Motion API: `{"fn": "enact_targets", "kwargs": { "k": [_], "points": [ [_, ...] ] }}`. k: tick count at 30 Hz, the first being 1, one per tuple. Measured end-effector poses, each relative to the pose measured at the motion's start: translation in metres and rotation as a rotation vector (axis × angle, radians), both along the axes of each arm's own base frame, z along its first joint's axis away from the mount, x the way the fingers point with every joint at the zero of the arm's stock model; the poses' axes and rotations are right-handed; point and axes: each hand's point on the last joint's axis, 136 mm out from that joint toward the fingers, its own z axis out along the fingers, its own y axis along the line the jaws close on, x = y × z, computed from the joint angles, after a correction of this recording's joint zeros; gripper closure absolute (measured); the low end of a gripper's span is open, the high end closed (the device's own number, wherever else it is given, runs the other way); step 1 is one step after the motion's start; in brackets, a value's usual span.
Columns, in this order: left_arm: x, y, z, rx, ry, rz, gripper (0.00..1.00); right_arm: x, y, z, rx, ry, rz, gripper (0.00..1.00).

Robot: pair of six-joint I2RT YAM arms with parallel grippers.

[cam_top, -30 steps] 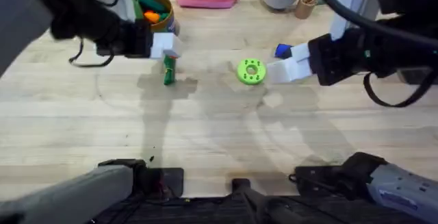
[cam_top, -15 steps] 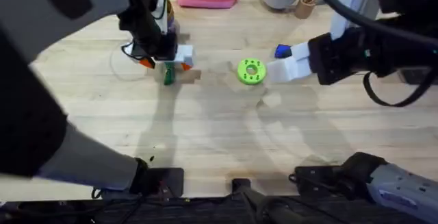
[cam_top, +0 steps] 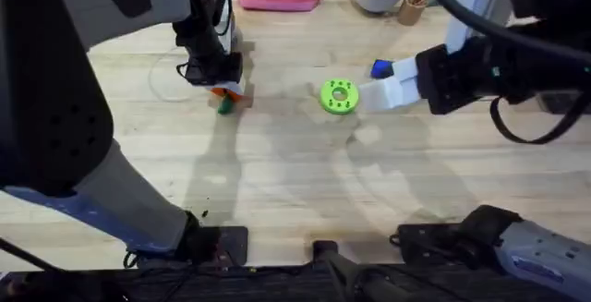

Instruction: Pick up the gripper from the table and insert it into the empty holder that is missing its gripper. Then pick up a screw, insert it into the mounting hole, and use the screwdriver to tighten it. Finally, clean up the table by picking up the vegetable and placing it into the bucket.

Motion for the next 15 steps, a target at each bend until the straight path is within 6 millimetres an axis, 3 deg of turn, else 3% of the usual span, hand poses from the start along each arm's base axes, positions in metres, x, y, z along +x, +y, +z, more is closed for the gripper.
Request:
{"fn": "enact_targets", "kwargs": {
  "k": [10,13,15],
  "points": [
    [-0.003,0.0,0.007,0.0,0.015,0.049,0.984,0.001,0.0,0.001,0.002,-0.003,0.0,0.007],
    [0.004,-0.001,0.032,-0.008,-0.036,0.053,0.984,0.002,0.001,0.001,0.005,-0.008,0.0,0.007],
    [0.018,-0.002,0.065,-0.021,-0.128,0.052,0.984,0.002,0.001,0.001,0.006,-0.009,0.0,0.007]
  ]
}}
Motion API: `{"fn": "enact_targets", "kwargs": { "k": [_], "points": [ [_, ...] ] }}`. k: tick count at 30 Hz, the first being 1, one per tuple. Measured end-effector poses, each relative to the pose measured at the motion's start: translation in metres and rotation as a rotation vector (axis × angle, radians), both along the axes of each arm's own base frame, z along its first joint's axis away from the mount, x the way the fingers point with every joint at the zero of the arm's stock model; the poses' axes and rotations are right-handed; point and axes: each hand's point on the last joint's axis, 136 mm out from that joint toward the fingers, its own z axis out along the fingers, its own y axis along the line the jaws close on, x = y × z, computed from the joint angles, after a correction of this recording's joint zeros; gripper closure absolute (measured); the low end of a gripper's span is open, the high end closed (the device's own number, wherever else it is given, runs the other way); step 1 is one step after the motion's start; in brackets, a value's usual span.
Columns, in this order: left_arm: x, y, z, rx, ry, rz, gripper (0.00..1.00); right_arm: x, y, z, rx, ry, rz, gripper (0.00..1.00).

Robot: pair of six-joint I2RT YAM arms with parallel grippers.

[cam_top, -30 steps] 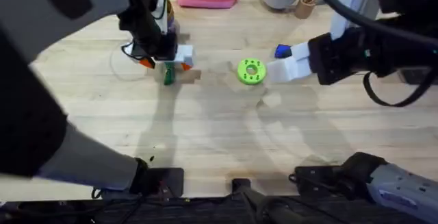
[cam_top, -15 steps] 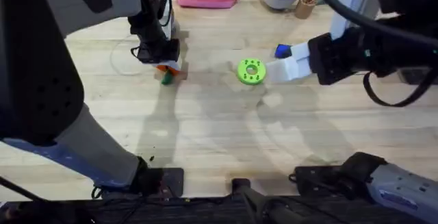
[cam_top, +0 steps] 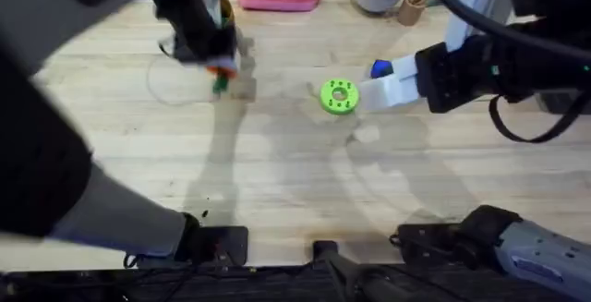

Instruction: Pick up the gripper from the table and insert it into the empty holder that is missing its gripper. Then pick up a screw, insert it into the mounting hole, and use the screwdriver to tighten it. Finally, clean up the table by picking up the vegetable and placing it into the bucket.

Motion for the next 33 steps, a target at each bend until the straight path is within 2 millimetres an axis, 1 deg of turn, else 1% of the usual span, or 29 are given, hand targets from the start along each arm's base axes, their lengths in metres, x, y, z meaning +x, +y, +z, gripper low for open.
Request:
{"fn": "enact_targets", "kwargs": {
  "k": [3,4,6,8,10,12,14,17,20,23,26,33],
  "points": [
    [0.024,-0.002,0.058,-0.018,-0.179,-0.004,0.984,0.0,0.0,0.0,0.0,0.0,0.0,0.008],
    [0.03,-0.002,0.081,-0.024,-0.247,-0.005,0.984,0.0,0.0,0.0,0.0,0.0,0.0,0.008],
    [0.038,0.0,0.113,-0.027,-0.336,-0.001,0.984,0.0,0.0,0.0,0.0,0.0,0.0,0.008],
    [0.048,0.006,0.137,-0.022,-0.414,0.001,0.985,0.0,0.0,0.0,0.0,0.0,0.0,0.008],
    [0.059,0.013,0.15,-0.012,-0.478,0.006,0.985,0.0,0.0,0.0,0.0,0.0,0.0,0.008],
    [0.067,0.02,0.152,0.003,-0.503,0.012,0.985,0.0,0.0,0.0,0.0,0.0,0.0,0.009],
    [0.072,0.027,0.147,0.014,-0.5,0.021,0.985,0.0,0.0,0.0,0.0,0.0,0.0,0.008],
    [0.082,0.036,0.134,0.025,-0.482,0.035,0.985,0.0,0.0,0.0,0.0,0.0,0.0,0.008],
    [0.095,0.043,0.115,0.032,-0.458,0.045,0.985,0.0,0.0,0.0,0.0,0.0,0.0,0.008],
    [0.11,0.045,0.099,0.033,-0.454,0.048,0.985,0.0,0.0,0.0,0.0,0.0,-0.001,0.008],
    [0.122,0.044,0.087,0.031,-0.457,0.046,0.985,0.0,0.0,0.0,0.0,0.0,0.0,0.009],
    [0.133,0.044,0.068,0.029,-0.442,0.045,0.986,0.0,0.0,0.0,-0.001,0.0,0.0,0.007]
  ]
}}
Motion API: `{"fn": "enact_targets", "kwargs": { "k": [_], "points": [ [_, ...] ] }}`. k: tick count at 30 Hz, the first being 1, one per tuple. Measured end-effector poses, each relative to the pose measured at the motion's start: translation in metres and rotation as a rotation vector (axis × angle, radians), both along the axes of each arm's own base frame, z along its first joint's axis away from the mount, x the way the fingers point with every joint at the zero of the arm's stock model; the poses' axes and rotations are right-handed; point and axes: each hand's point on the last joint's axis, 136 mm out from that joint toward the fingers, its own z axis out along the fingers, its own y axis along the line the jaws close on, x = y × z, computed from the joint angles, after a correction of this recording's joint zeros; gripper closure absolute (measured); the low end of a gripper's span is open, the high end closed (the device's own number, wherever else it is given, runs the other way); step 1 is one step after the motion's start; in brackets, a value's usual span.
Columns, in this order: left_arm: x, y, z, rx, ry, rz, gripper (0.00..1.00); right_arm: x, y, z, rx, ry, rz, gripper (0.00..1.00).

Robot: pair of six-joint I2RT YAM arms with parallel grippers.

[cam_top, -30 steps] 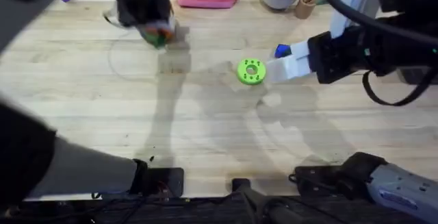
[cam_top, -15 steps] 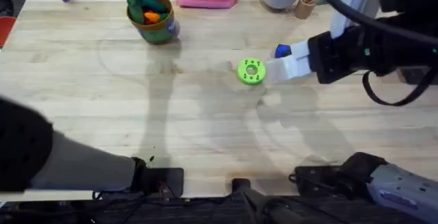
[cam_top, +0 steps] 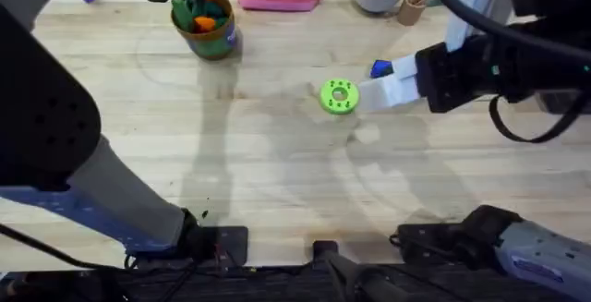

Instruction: Pick up the gripper from the table and insert it into the empty holder that is missing its gripper. Then pick up a screw, insert it into the mounting hole, and use the screwdriver to tighten it. Finally, clean up the table by picking up the vegetable and placing it into the bucket.

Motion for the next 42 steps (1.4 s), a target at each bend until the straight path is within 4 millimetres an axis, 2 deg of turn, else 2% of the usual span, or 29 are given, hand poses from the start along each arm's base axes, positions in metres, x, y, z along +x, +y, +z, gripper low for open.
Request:
{"fn": "enact_targets", "kwargs": {
  "k": [3,5,8,9,10,16,20,22,25,30,33,35,39,42],
  "points": [
    [0.002,0.0,-0.005,0.002,0.006,-0.003,0.957,0.0,0.0,0.0,0.0,0.0,0.0,0.009],
    [0.002,0.0,-0.006,0.003,0.008,-0.006,0.674,0.0,0.0,0.0,0.0,0.0,0.0,0.009],
    [0.002,0.0,-0.006,0.004,0.009,-0.006,0.199,0.0,0.0,0.0,0.0,0.0,0.0,0.009],
    [0.001,0.0,-0.006,0.002,0.013,-0.004,0.067,0.0,0.0,0.0,0.0,0.0,0.0,0.009],
    [0.0,0.0,-0.007,0.002,0.016,-0.004,0.028,0.0,0.0,0.0,0.0,0.0,0.0,0.009],
    [-0.004,0.0,-0.009,0.003,0.035,-0.005,0.016,0.0,0.0,0.0,0.0,0.0,0.0,0.009],
    [-0.022,0.0,-0.011,0.003,0.098,-0.006,0.015,0.0,0.0,0.0,0.0,0.0,0.0,0.008],
    [-0.036,0.0,-0.001,0.005,0.113,-0.007,0.015,0.0,0.0,0.0,0.0,0.0,0.0,0.007],
    [-0.057,0.0,0.028,0.018,0.094,-0.025,0.015,0.0,0.0,0.0,0.0,0.001,0.0,0.008],
    [-0.117,-0.002,0.081,0.021,0.053,-0.051,0.014,0.0,0.0,0.0,0.0,0.002,0.0,0.008],
    [-0.157,-0.005,0.098,0.008,-0.002,-0.06,0.015,0.0,0.0,0.0,0.002,0.001,-0.004,0.007],
    [-0.184,-0.006,0.099,0.003,-0.028,-0.061,0.016,0.0,0.0,0.0,0.002,0.001,-0.003,0.008],
    [-0.237,-0.011,0.085,-0.02,-0.062,-0.076,0.015,0.0,0.0,0.0,0.011,0.007,-0.019,0.008],
    [-0.265,-0.016,0.073,-0.043,-0.092,-0.092,0.016,0.0,0.0,0.0,0.022,0.012,-0.039,0.008]
  ]
}}
